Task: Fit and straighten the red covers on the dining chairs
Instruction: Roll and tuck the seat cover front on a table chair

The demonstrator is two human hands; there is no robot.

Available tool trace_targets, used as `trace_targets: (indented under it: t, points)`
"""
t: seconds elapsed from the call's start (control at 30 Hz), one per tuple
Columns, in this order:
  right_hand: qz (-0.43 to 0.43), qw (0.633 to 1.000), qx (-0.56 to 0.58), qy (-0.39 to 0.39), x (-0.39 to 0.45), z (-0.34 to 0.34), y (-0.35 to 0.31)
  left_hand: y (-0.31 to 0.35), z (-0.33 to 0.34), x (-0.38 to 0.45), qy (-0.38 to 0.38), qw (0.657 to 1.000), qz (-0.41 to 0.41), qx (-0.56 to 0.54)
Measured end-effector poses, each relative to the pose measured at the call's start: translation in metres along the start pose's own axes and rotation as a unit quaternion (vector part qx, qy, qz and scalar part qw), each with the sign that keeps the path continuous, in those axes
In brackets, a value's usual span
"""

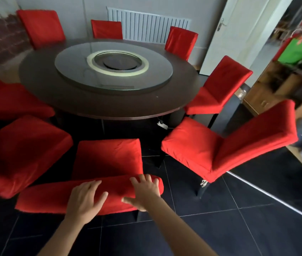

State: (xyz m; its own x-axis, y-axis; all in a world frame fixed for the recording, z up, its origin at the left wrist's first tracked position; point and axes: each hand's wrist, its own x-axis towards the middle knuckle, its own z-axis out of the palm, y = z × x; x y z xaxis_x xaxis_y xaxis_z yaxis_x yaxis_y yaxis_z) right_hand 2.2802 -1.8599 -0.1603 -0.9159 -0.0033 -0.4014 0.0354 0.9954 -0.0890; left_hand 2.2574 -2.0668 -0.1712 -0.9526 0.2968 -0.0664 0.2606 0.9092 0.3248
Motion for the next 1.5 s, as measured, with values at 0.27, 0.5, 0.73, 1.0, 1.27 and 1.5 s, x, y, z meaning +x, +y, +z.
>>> trace_targets:
  t: [0.27,0.5,0.73,1.0,1.27,1.5]
  points:
    - [-0.009,1.0,-0.008,0.0,0.021,0.013,0.007,-0.031,0.007,0.019,-0.025,0.997,0.025,0.066]
    - [-0.031,0.999,-0.031,0.014,0.029,0.015,0.009,-0.038,0.013,0.025,0.001,0.995,0.039,0.092]
    - [-0.032,0.998,-0.049,0.036,0.026,0.017,0.008,-0.04,0.016,0.025,0.031,0.993,0.051,0.097]
    - [-0.034,0.997,-0.04,0.063,0.026,0.02,0.01,-0.041,0.017,0.025,0.064,0.991,0.065,0.096]
    - [-0.043,0.995,-0.031,0.085,0.015,0.031,0.008,-0.043,0.015,0.018,0.079,0.989,0.085,0.095]
    - [-0.053,0.992,-0.028,0.11,-0.003,0.039,0.012,-0.034,0.015,0.007,0.111,0.987,0.086,0.078]
